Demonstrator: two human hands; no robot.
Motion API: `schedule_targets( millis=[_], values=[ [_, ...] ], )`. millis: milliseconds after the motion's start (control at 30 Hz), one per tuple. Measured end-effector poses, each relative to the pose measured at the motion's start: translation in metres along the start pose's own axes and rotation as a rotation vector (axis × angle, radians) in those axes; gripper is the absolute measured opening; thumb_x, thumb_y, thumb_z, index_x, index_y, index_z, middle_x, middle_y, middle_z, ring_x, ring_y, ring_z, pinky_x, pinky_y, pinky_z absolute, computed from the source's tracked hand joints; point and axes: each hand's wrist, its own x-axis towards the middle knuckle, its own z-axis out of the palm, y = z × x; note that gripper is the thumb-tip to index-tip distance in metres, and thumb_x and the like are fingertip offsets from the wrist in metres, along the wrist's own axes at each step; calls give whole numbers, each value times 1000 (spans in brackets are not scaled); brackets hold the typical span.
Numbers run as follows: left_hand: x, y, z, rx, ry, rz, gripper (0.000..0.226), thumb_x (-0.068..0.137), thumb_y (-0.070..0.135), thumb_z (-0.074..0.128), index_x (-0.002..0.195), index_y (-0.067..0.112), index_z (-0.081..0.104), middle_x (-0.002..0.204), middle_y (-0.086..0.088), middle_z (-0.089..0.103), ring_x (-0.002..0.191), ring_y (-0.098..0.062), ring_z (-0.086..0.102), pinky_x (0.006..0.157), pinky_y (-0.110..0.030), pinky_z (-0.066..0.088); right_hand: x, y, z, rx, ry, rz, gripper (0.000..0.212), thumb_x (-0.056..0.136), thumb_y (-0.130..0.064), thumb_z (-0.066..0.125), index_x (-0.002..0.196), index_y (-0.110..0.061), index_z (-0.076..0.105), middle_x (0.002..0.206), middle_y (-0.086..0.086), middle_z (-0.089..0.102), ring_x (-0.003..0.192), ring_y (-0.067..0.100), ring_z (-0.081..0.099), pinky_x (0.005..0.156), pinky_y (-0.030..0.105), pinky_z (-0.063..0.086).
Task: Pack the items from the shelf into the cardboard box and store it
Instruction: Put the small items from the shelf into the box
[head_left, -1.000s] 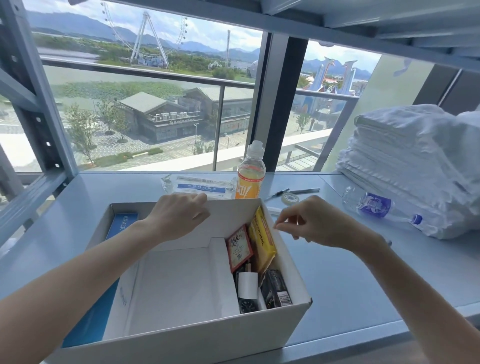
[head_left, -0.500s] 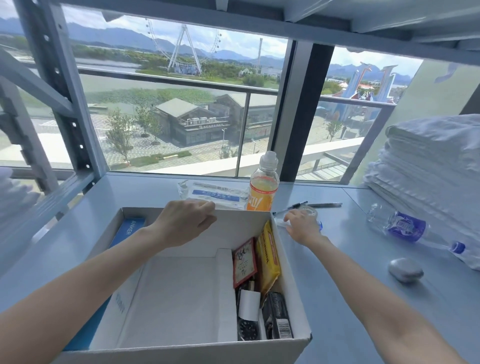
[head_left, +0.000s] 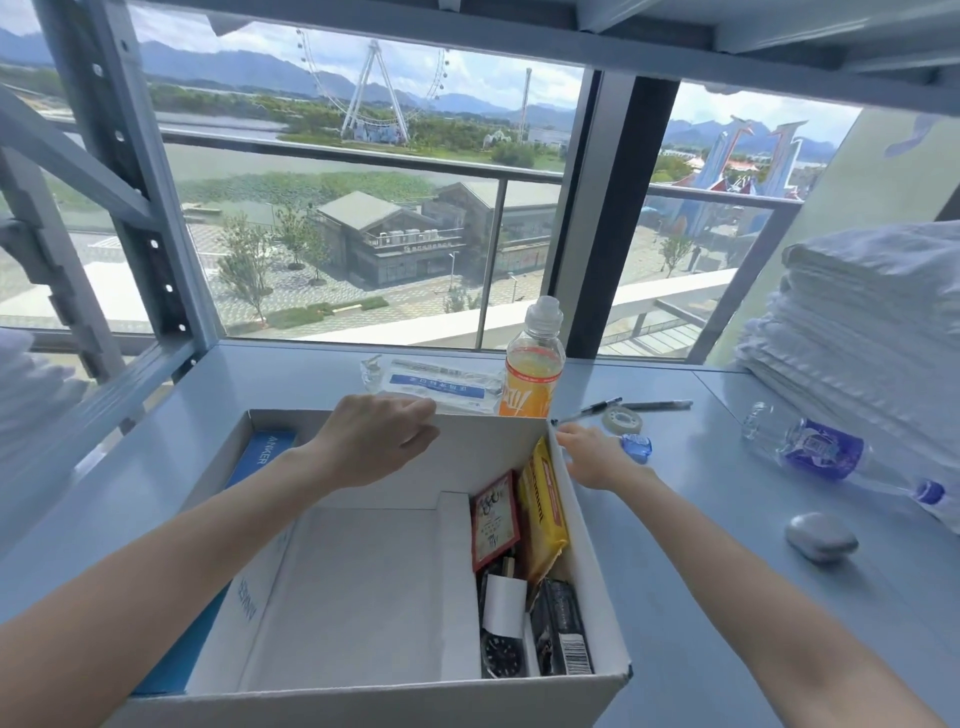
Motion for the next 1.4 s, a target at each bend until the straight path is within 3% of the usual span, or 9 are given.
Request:
schedule_targets(
  millis=[167,367,500,600,733,867,1067,1267,1400],
  values=[
    [1,1,0,-29,-45,-7,26,96,39,35,80,19,35,77,4,59,59,-16,43,44,-24,17,-17,0,0,37,-12,7,29,97,-23,38,114,-19,61,130,4,51,112,31,48,93,46,43],
    [2,3,-2,-31,-76,-22,27,96,39,33,82,17,38,79,1,62,65,-21,55,50,-27,27,-40,6,9,-6,63,157,42,89,-35,50,128,-22,43,124,12,45,116,32,40,95,40,39],
    [3,4,-3,-30,-85,-33,26,96,37,33,80,16,37,79,-2,63,65,-23,54,50,-28,27,-50,7,14,-27,177,100,33,90,-29,48,121,-19,49,114,5,60,116,27,45,89,37,43],
    [3,5,-5,-37,-92,-42,26,96,37,33,81,16,37,79,-2,61,62,-22,48,50,-28,27,-66,1,6,172,192,88,36,85,-24,56,121,-21,50,93,4,62,96,20,52,77,35,45],
    [4,6,-6,-45,-101,-44,26,96,36,33,81,16,37,71,2,53,59,-20,44,50,-28,28,-94,-9,-44,688,435,164,39,83,-19,61,121,-23,56,84,6,59,75,23,56,72,30,48],
    [5,5,-5,-58,-91,-36,25,96,35,34,79,16,37,63,6,43,56,-18,42,49,-27,27,-139,-49,-106,1145,332,-129,30,70,-38,62,98,-27,57,70,-6,61,59,9,54,51,14,44],
    [3,7,-6,-54,-80,-54,23,95,34,36,81,16,39,70,2,50,59,-19,42,47,-27,24,-171,-120,-107,441,-20,-545,25,78,-30,73,95,-24,56,74,-7,63,66,6,61,56,14,48],
    [1,10,-8,-56,-98,-69,19,94,31,36,82,16,36,77,-1,54,63,-20,42,53,-28,28,-161,-139,-91,104,-243,-464,20,84,-31,67,92,-14,63,87,4,71,72,19,66,59,26,50],
    [1,10,-7,-45,-105,-71,18,94,31,37,83,17,36,86,-4,61,73,-25,54,55,-29,30,-157,-144,-90,-62,-154,-461,22,83,-34,66,91,-15,70,88,3,71,73,21,64,60,30,49]
  ],
)
